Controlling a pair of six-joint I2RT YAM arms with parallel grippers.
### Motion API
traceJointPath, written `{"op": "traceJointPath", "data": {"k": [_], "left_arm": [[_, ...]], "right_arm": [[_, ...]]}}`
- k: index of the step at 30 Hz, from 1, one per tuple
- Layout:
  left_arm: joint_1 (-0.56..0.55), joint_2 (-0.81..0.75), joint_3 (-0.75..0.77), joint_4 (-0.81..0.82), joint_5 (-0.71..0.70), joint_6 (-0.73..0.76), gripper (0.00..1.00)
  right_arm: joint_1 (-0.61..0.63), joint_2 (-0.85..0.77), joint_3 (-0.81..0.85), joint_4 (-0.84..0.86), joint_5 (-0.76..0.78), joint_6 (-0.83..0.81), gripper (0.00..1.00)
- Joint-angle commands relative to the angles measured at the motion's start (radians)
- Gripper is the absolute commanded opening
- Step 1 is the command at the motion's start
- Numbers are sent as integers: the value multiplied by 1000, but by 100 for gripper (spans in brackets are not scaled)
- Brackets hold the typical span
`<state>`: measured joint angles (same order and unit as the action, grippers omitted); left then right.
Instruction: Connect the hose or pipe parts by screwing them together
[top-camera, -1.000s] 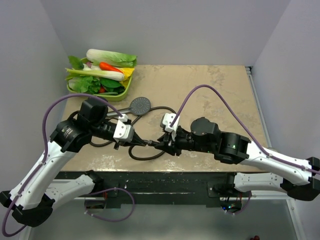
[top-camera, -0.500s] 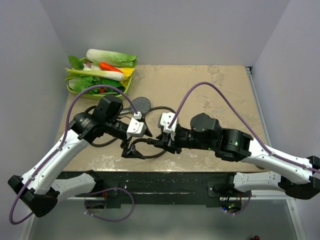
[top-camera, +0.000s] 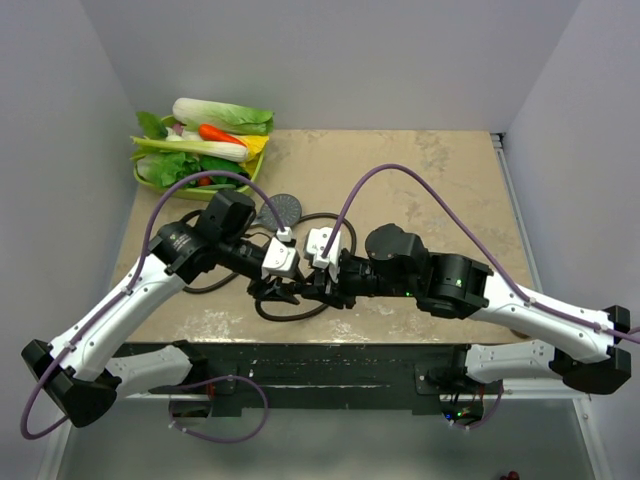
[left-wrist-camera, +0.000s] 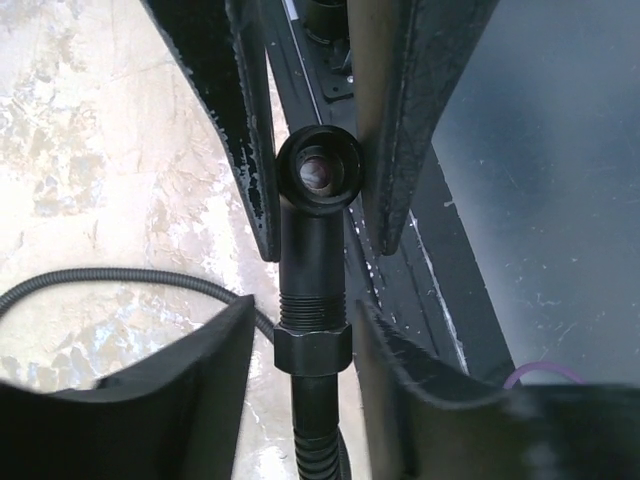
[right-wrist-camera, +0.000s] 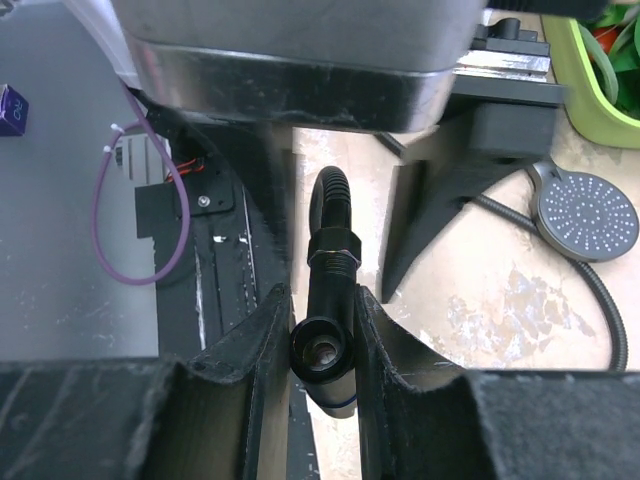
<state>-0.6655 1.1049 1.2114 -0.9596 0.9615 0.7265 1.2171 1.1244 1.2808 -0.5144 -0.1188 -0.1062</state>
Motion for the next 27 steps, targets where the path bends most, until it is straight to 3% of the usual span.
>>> {"op": "traceJointPath", "data": {"k": [1, 3, 7, 10, 11, 12, 13, 14, 15, 19, 27], "left_arm": [[-11, -13, 16, 12, 5, 36, 41], [-19, -10, 13, 7, 0, 39, 27], [-26, -10, 13, 9, -7, 34, 16], [-32, -11, 16, 16, -15, 24, 0], [-31, -10, 16, 19, -18, 18, 0], [-31, -10, 17, 19, -17, 17, 0], [-32, -10, 17, 18, -14, 16, 0], [-31, -13, 16, 19, -12, 7, 0], [-31, -13, 16, 19, -7, 1, 0], [-29, -20, 11, 35, 17, -33, 0], [-22, -23, 31, 84, 68, -117, 0]], "right_arm": [[2, -15, 48, 57, -16, -13, 0], [2, -12, 52, 57, -13, -15, 0], [2, -14, 54, 60, -13, -10, 0], [2, -15, 49, 82, -21, 8, 0], [2, -14, 48, 82, -21, 14, 0], [4, -18, 45, 73, -7, 20, 12], [4, -23, 38, 65, -1, 26, 31], [2, -35, 16, 65, 8, 19, 87], [4, -47, 0, 66, -2, -9, 98], [2, -162, -77, 117, -5, -85, 99], [2, -173, -95, 48, -35, -170, 95]]}}
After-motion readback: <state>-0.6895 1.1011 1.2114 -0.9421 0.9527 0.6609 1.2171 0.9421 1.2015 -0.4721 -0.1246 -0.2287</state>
